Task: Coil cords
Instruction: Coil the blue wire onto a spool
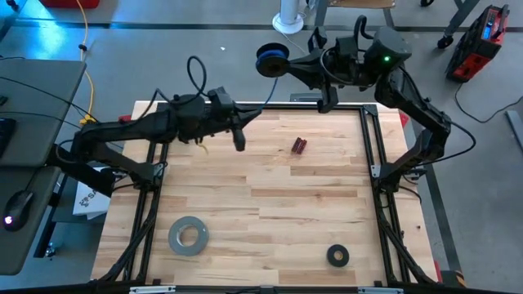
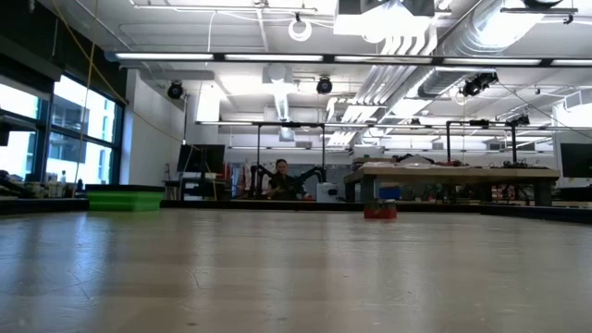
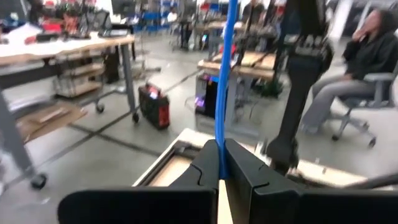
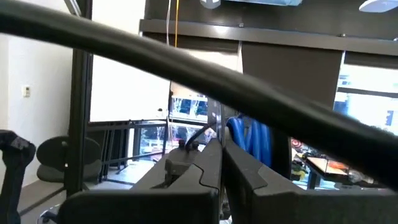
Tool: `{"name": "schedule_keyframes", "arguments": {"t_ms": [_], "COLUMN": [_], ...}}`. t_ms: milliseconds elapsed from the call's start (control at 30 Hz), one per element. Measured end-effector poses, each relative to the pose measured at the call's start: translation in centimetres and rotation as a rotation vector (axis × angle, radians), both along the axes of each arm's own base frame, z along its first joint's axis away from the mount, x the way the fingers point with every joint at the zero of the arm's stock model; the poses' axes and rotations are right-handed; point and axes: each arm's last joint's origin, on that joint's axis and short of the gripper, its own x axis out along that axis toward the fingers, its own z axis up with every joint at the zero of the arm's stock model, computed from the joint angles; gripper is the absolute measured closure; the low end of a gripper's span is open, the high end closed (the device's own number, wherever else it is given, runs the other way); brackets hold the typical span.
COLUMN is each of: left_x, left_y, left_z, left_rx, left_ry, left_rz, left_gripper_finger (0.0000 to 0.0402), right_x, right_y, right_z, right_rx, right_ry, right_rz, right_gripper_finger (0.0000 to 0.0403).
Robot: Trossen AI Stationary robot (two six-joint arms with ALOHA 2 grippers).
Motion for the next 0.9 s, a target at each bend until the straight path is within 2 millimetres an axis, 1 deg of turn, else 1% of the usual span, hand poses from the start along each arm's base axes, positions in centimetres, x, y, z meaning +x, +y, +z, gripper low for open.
{"name": "schedule_keyframes", "arguments": {"t_ms": [167,367,533,633,733,833,900], "left_x": [-1.2,-1.7,-2.9,-4.4,-6.4,-8.4,-9.7], "left_y": [0.0,-0.2,-0.3,-0.4,-0.5,-0.8,-1.0], "left_z": [-0.4,-0.9,-1.4,-1.0,0.2,1.7,2.3], "left_rx": [-0.029,-0.067,-0.072,-0.069,-0.063,-0.060,-0.066], "left_ry": [0.087,0.133,0.230,0.253,0.206,0.128,0.087], "left_rz": [0.026,0.003,0.005,0.006,0.002,-0.073,-0.083], "left_gripper_finger": [0.0401,0.0401,0.0401,0.0401,0.0401,0.0401,0.0401], "right_x": [-0.5,-1.2,-1.8,-2.2,-2.6,-2.6,-2.4], "right_y": [0.1,0.1,-0.3,-0.4,-0.3,-0.3,-0.4], "right_z": [0.3,0.6,0.5,0.3,-0.2,-1.2,-2.1], "right_rx": [-0.012,-0.029,-0.015,-0.003,0.008,0.024,0.047], "right_ry": [-0.011,-0.022,0.016,0.051,0.118,0.232,0.317], "right_rz": [-0.013,-0.046,-0.078,-0.112,-0.124,-0.127,-0.124], "right_gripper_finger": [0.0403,0.0403,0.0403,0.0403,0.0403,0.0403,0.0403]}}
